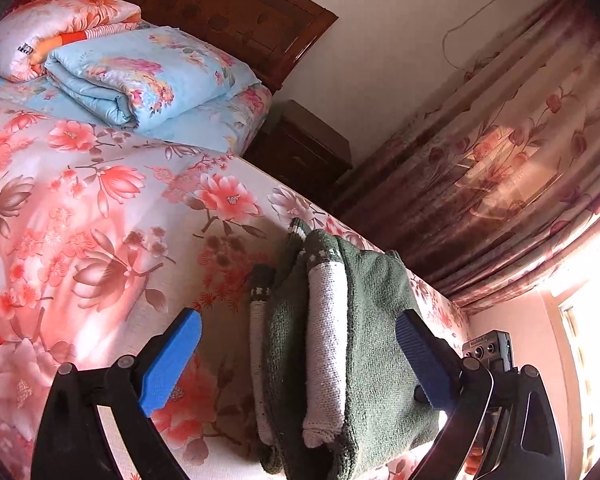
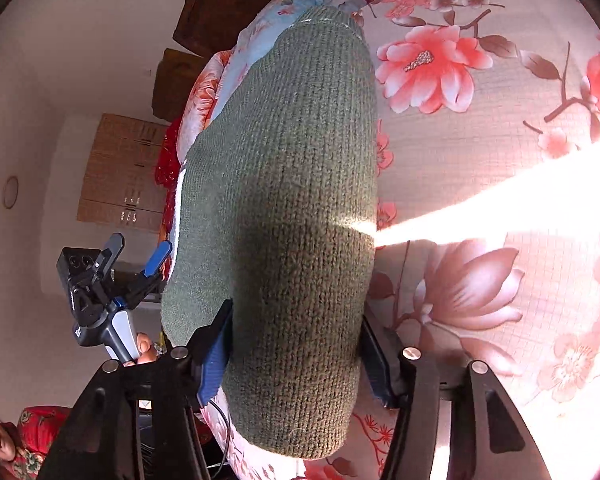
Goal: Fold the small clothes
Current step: 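Set the bundle down on the bedspread with both tools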
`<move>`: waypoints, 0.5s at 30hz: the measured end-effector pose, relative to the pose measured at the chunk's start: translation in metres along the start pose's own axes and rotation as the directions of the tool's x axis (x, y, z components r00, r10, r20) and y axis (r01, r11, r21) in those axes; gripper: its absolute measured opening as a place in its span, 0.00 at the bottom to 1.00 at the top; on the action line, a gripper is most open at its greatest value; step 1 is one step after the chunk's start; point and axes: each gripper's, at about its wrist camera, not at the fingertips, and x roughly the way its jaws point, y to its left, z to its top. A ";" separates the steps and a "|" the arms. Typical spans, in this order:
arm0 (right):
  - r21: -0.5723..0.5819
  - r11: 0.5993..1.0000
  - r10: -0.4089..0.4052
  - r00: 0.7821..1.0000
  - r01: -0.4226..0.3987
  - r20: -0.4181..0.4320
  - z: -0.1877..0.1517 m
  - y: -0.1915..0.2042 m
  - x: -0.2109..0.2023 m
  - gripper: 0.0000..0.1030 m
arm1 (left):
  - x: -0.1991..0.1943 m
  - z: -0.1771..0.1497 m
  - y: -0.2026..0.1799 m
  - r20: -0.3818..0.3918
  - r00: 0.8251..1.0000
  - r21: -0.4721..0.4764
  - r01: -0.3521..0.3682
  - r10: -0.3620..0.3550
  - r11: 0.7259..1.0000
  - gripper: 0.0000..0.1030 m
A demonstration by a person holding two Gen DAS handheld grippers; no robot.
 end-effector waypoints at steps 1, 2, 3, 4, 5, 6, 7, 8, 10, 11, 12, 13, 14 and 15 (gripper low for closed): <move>0.001 1.000 0.006 1.000 -0.006 0.003 -0.003 -0.001 0.001 0.56 | 0.002 -0.001 0.000 -0.010 1.000 0.002 0.006 -0.006 1.000 1.00; 0.002 1.000 0.008 1.000 -0.008 0.008 -0.005 0.000 0.003 0.55 | 0.006 -0.002 0.000 -0.028 1.000 0.008 0.008 -0.008 1.000 1.00; 0.008 1.000 0.007 1.000 -0.008 0.014 -0.010 -0.001 0.001 0.54 | 0.007 -0.004 0.000 -0.037 0.999 0.008 0.008 -0.008 1.000 1.00; 0.015 1.000 0.008 1.000 -0.009 0.020 -0.015 -0.002 -0.001 0.54 | 0.008 -0.007 0.000 -0.043 0.999 0.005 0.013 -0.013 1.000 1.00; 0.023 1.000 0.015 1.000 -0.016 0.019 -0.021 -0.003 -0.004 0.54 | 0.008 -0.010 0.000 -0.052 0.998 0.002 0.018 -0.018 1.000 1.00; 0.029 0.999 0.022 1.000 -0.022 0.017 -0.028 -0.003 -0.004 0.53 | 0.007 -0.013 0.000 -0.059 0.998 0.001 0.021 -0.021 1.000 1.00; 0.032 0.999 0.022 1.000 -0.023 0.020 -0.035 -0.004 -0.007 0.53 | 0.004 -0.016 -0.001 -0.061 0.998 0.005 0.024 -0.024 1.000 1.00; 0.040 0.999 0.024 1.000 -0.025 0.019 -0.043 -0.002 -0.009 0.53 | 0.000 -0.019 -0.003 -0.059 0.998 0.014 0.027 -0.026 1.000 1.00; 0.050 0.998 0.023 1.000 -0.023 0.016 -0.055 -0.003 -0.015 0.53 | -0.009 -0.026 -0.010 -0.060 0.998 0.057 0.016 -0.013 0.998 1.00; 0.049 0.999 0.018 1.000 -0.019 0.015 -0.059 -0.005 -0.019 0.53 | -0.014 -0.029 -0.015 -0.064 0.998 0.083 0.011 -0.005 0.996 1.00; 0.053 0.999 0.011 1.000 -0.012 0.015 -0.061 -0.006 -0.023 0.53 | -0.018 -0.032 -0.020 -0.071 0.997 0.108 0.010 -0.002 0.994 1.00; 0.051 0.999 -0.005 1.000 0.004 0.019 -0.061 -0.003 -0.026 0.53 | -0.022 -0.036 -0.027 -0.078 0.997 0.132 0.011 -0.001 0.991 1.00; 0.038 0.999 -0.032 0.999 0.031 0.025 -0.060 0.000 -0.030 0.53 | -0.026 -0.040 -0.034 -0.084 0.996 0.158 0.013 0.000 0.987 1.00; 0.024 0.998 -0.059 0.998 0.058 0.029 -0.060 0.002 -0.036 0.53 | -0.031 -0.043 -0.042 -0.088 0.996 0.181 0.018 -0.002 0.983 1.00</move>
